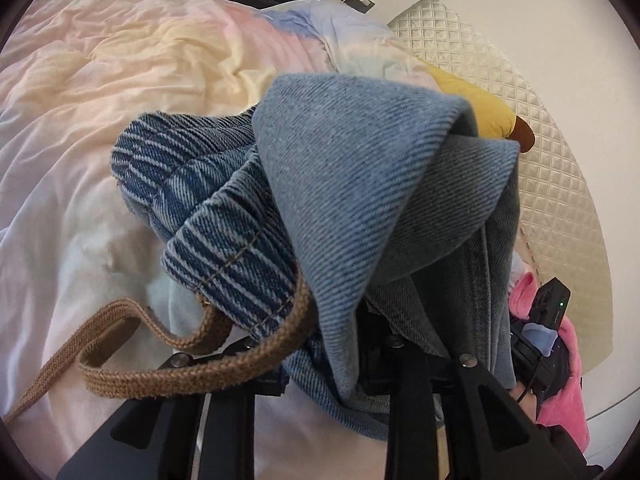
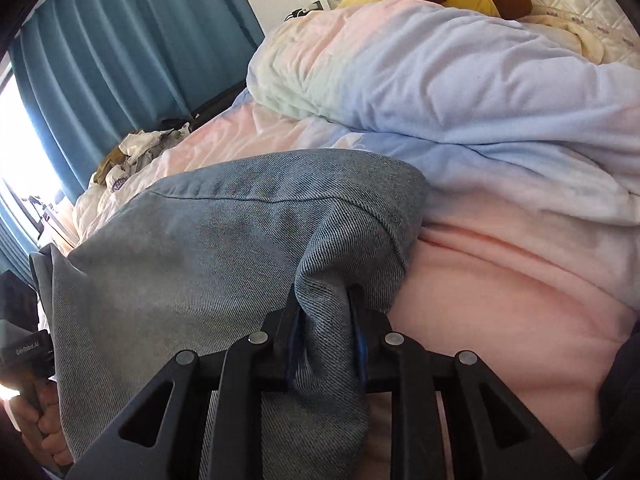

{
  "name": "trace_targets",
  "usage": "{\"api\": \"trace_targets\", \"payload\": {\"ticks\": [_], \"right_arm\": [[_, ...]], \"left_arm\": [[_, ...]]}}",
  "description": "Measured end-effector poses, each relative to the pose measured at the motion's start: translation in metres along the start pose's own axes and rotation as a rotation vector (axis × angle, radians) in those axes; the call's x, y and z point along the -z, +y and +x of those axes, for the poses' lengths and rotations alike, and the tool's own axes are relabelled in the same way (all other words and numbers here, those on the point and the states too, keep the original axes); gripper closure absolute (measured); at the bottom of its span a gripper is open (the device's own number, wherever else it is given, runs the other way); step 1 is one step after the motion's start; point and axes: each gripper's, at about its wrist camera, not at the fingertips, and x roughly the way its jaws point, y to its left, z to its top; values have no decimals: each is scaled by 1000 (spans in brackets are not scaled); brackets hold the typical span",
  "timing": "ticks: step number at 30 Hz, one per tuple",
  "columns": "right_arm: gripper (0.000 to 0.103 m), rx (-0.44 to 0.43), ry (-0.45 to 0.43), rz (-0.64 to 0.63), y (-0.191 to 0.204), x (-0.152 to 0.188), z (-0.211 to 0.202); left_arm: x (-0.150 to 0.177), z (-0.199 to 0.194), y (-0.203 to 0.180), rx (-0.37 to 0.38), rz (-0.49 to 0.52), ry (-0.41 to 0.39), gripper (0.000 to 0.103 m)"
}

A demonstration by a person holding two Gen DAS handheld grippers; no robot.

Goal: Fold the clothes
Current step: 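Carry the folded jeans with both grippers toward the pillows, then lower the folded jeans onto the duvet and open both grippers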

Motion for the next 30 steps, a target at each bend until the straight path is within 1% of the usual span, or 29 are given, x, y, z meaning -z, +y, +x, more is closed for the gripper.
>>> {"api": "trace_targets", "payload": {"ticks": [2,3,4,5,6,9,10,12,13,15,20,24,27,30], "right_arm": [[74,12,2,16,-1,0,-4],[60,30,9,36,-3,-1,-6],[47,46,14,62,-6,-1,-8],[44,51,16,95,-9,-2,-12],[40,48,17,115,-11,-2,-17],[33,47,19,131,-9,-2,-33],[32,46,20,137,-8,-2,-38],[27,53,8,119,-2,-3,-53],[27,59,-1,106,1,-3,-62],[27,54,-19,87,9,-5,-80],[27,52,-78,41,33,-13,-128],[27,76,-115,-12,59,-19,-168],[27,59,-140,-29,77,-17,-198],[27,38,-141,-41,95,-9,-223]], "left_arm": [[4,-5,-9,-60,40,10,66],[7,-8,-15,-83,73,24,63],[9,-11,-20,-106,107,38,57],[12,-14,-26,-125,144,58,54],[15,-19,-31,-147,179,65,54],[22,-43,-41,-187,222,53,53],[23,-53,-44,-203,229,42,53],[26,-75,-55,-254,261,-5,53],[27,-86,-62,-282,280,-30,53],[28,-109,-73,-311,303,-73,53],[34,-163,-100,-312,319,-170,53],[41,-189,-122,-339,366,-216,53],[52,-215,-139,-355,392,-245,53],[64,-244,-154,-355,389,-270,53]]}}
